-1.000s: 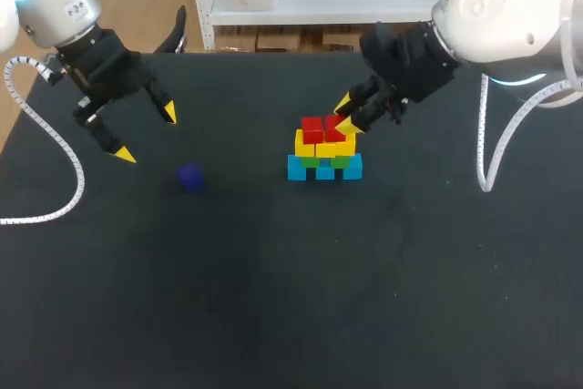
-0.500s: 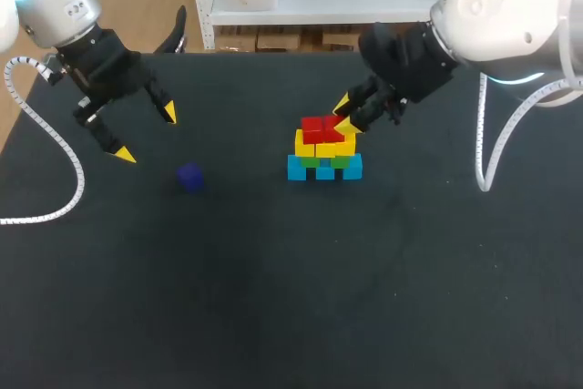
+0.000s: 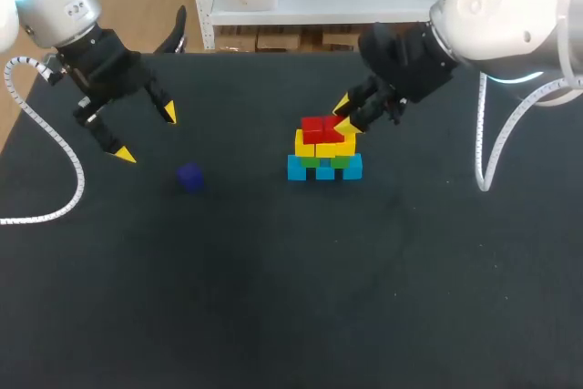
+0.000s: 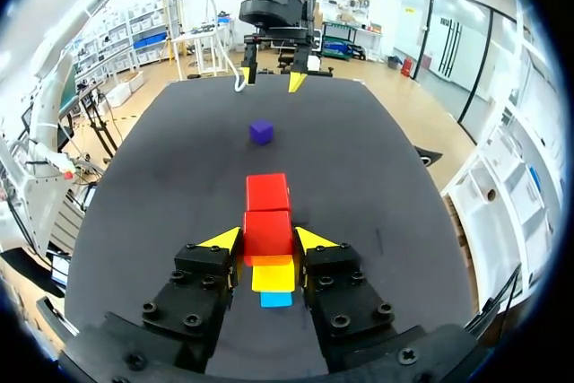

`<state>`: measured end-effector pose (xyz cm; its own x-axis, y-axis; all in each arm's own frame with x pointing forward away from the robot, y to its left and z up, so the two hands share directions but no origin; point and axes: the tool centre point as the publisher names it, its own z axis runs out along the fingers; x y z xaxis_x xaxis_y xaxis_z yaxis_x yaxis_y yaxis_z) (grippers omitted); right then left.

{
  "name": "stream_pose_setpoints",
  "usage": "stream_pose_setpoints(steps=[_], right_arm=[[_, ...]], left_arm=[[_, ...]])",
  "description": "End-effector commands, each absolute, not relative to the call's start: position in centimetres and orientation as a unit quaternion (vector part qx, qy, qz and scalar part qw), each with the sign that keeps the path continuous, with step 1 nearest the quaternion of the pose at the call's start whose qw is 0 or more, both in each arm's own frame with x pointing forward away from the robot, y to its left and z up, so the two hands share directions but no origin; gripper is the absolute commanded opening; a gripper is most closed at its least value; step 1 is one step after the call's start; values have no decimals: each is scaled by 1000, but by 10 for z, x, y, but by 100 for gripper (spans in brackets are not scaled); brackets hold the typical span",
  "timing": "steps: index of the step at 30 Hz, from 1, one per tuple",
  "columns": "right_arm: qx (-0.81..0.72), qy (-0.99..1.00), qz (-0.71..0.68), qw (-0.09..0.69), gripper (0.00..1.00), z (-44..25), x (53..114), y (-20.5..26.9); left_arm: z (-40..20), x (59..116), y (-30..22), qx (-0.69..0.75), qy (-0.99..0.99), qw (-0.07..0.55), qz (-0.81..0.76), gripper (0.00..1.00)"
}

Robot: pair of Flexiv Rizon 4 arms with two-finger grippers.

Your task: Place the blue cubes, place green cubes on the blue cubes, place the yellow cubes on the green cubes, then place the red cubes on the yellow cubes, and place purple cube on the red cubes.

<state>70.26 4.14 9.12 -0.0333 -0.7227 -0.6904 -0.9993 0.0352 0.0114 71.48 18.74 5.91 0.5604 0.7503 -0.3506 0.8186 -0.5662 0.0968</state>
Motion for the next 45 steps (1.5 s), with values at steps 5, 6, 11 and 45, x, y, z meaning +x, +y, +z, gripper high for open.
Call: stream_pose_setpoints(steps=[5, 6, 11, 45], right_arm=[[-643, 669, 263, 264, 29, 91, 703, 41], [-643, 669, 263, 264, 31, 91, 703, 41], [-644, 668, 264, 263, 39, 91, 704, 41], [-652, 663, 263, 258, 100, 86, 714, 48]], left_arm=[[59, 714, 188, 875, 447, 127, -135, 100], [59, 714, 188, 875, 447, 127, -135, 100], [59, 714, 188, 875, 447, 127, -135, 100], [59, 714, 188, 875, 447, 127, -135, 100]])
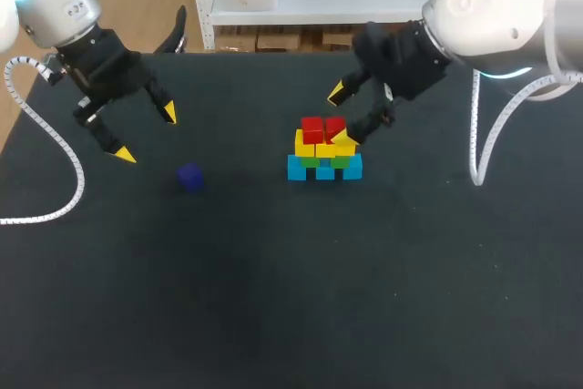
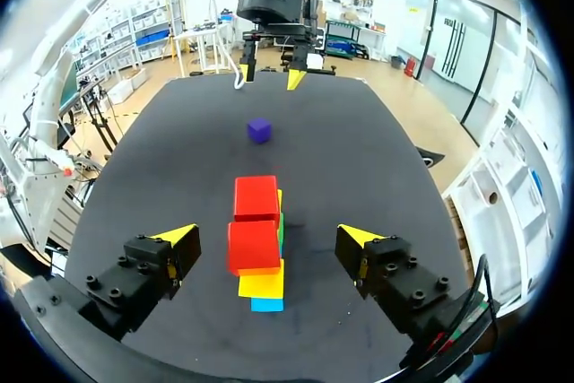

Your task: Place the blue cubes, place green cubes on the blue cubes, place the yellow cubes on the green cubes, then place the red cubes on the yellow cubes, and place purple cube on the red cubes.

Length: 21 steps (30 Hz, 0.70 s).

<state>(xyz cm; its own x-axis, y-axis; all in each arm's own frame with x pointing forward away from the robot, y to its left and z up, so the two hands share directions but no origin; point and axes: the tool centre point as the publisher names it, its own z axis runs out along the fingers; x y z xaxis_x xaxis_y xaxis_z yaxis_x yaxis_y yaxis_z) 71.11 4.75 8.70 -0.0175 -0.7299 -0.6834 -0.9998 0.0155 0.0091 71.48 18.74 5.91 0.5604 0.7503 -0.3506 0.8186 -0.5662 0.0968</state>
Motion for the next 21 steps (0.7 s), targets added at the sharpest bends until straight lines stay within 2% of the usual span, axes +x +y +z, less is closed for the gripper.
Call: stream_pose_setpoints(steps=[1, 21], right_arm=[[-651, 664, 262, 258, 100, 86, 715, 49], [-654, 661, 263, 256, 100, 84, 721, 56]], left_arm=[[59, 714, 188, 875, 447, 127, -135, 100], [59, 714, 188, 875, 447, 127, -135, 100]])
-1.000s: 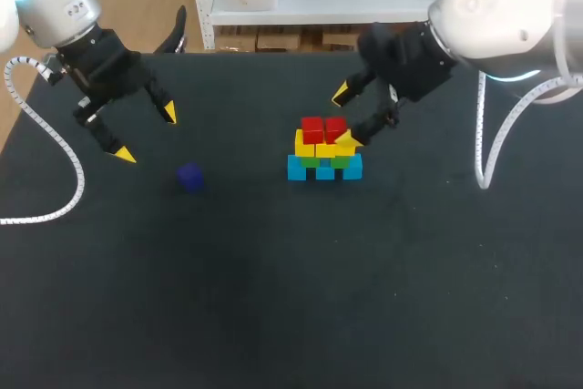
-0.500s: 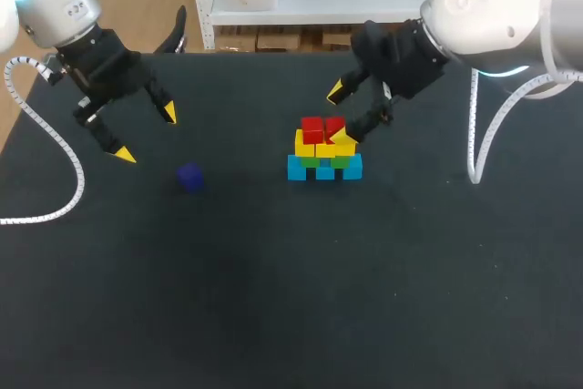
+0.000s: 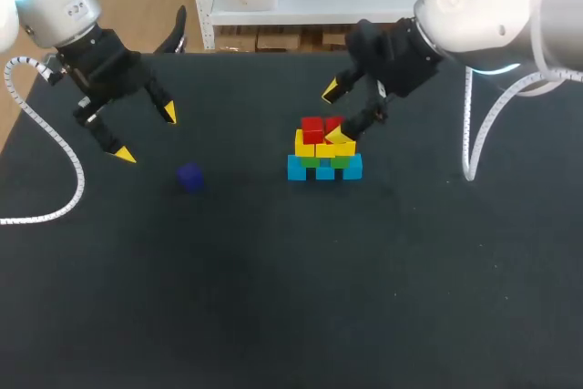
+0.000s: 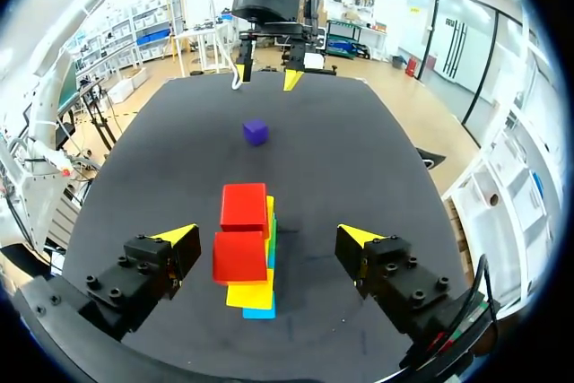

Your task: Place the blue cubes, place green cubes on the blue cubes, place the yellow cubes on the green cubes, then place the red cubes on the yellow cubes, and place purple cube on the red cubes.

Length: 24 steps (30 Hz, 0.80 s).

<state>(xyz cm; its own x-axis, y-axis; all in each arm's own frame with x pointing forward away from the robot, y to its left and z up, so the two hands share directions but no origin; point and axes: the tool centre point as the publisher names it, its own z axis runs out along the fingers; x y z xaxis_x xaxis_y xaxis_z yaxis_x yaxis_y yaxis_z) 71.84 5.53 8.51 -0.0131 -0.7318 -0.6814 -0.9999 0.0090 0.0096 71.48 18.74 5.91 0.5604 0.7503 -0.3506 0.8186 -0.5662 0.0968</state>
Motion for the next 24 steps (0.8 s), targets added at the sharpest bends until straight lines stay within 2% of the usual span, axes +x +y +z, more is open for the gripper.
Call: stream_pose_setpoints(steps=[1, 24], right_arm=[[-654, 662, 262, 256, 100, 84, 721, 56], [-660, 657, 260, 255, 100, 82, 729, 59]], left_arm=[[59, 714, 188, 875, 447, 127, -135, 100], [59, 714, 188, 875, 447, 127, -135, 100]])
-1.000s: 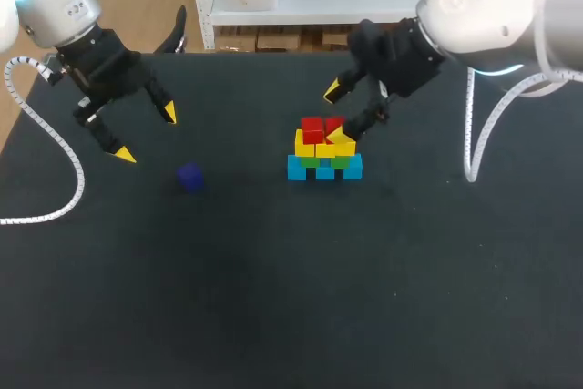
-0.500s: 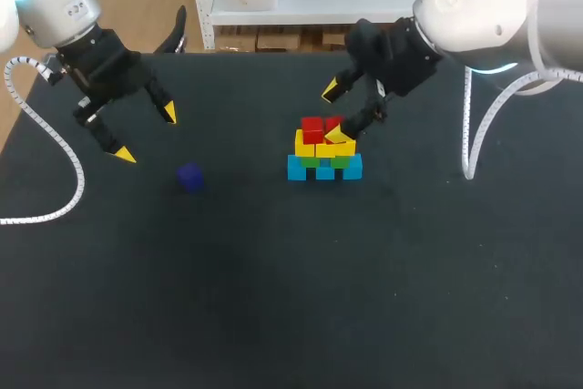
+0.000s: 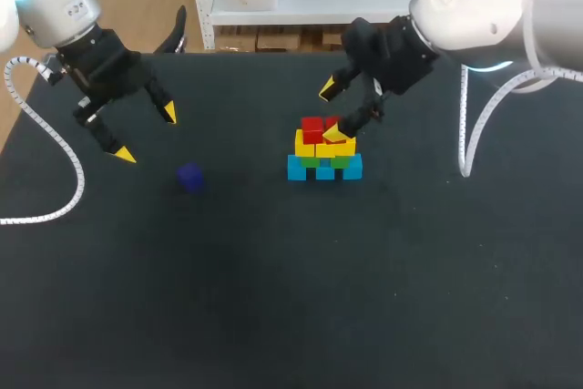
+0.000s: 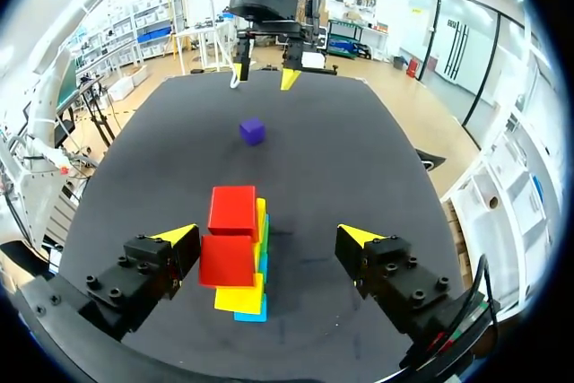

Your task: Place the blue cubes, place green cubes on the blue cubes, place the yellow cubes on the green cubes, then place the red cubes on the yellow cubes, and place purple cube on the red cubes.

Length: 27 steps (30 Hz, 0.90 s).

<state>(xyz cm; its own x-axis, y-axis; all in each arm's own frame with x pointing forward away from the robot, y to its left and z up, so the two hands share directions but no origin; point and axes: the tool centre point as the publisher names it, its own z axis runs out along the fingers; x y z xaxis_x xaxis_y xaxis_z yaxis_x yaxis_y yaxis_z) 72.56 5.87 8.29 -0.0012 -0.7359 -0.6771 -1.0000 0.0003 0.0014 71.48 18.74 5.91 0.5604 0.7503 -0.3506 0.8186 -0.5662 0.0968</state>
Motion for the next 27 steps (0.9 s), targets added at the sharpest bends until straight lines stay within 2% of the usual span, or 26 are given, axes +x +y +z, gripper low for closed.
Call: stream_pose_setpoints(steps=[1, 27], right_arm=[[-660, 657, 259, 255, 100, 82, 730, 59], [-661, 644, 273, 272, 100, 102, 728, 53]], left_arm=[[59, 714, 188, 875, 447, 127, -135, 100], [59, 714, 188, 875, 447, 127, -135, 100]])
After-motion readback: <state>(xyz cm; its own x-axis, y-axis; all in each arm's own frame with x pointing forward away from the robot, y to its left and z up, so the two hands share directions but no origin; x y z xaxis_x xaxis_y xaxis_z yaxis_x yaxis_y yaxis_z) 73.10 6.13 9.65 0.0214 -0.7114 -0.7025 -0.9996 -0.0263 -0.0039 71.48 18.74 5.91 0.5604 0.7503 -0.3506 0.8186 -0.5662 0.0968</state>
